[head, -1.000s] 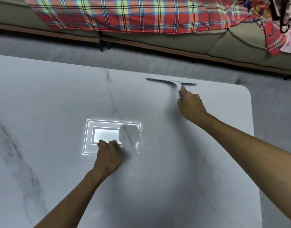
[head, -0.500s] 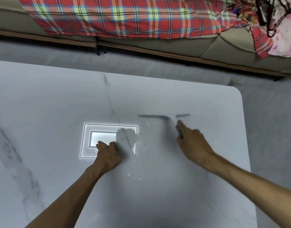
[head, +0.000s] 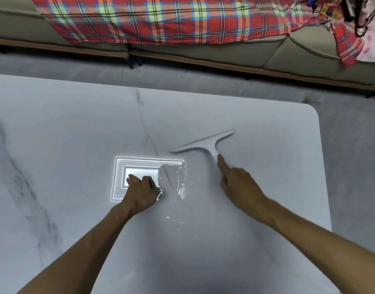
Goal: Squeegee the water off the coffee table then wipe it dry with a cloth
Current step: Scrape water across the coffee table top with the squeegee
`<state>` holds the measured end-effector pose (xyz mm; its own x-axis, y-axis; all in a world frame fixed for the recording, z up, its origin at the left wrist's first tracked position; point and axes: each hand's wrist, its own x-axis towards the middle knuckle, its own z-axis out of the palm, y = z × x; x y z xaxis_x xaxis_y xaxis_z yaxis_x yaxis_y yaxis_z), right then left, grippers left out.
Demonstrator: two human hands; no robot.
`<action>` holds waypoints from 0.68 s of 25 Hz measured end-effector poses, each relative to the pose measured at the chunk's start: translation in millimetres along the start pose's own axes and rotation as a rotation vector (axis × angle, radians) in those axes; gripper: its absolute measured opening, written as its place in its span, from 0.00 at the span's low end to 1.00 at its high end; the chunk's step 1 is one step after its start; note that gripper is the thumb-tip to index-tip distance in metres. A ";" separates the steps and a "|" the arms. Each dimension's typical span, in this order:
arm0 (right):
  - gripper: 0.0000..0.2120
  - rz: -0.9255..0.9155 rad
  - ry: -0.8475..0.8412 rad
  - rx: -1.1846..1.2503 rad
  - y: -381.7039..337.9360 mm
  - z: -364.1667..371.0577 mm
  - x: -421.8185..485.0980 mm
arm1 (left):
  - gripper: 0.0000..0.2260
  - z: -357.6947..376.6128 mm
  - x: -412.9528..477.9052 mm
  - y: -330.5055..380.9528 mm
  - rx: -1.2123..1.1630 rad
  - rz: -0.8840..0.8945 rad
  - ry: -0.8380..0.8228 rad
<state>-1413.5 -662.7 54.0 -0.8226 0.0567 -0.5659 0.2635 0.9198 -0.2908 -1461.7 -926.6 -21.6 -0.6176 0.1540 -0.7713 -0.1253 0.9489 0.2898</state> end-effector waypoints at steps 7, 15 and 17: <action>0.30 -0.068 -0.147 0.016 12.9 -16.1 -50.4 | 0.10 2.5 -25.8 -12.7 -0.125 0.009 0.118; 0.28 -0.187 0.000 -0.119 -49.5 -1.3 21.3 | 0.24 42.1 -59.3 -41.4 -0.014 0.011 -0.069; 0.30 -0.165 -0.006 -0.171 -42.6 17.3 7.0 | 0.24 42.4 -58.8 -43.3 0.080 0.046 -0.087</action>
<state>-1421.7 -708.2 49.1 -0.8443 -0.1014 -0.5261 0.0364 0.9688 -0.2452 -1387.0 -965.0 -12.9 -0.5511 0.2175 -0.8056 -0.0345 0.9587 0.2824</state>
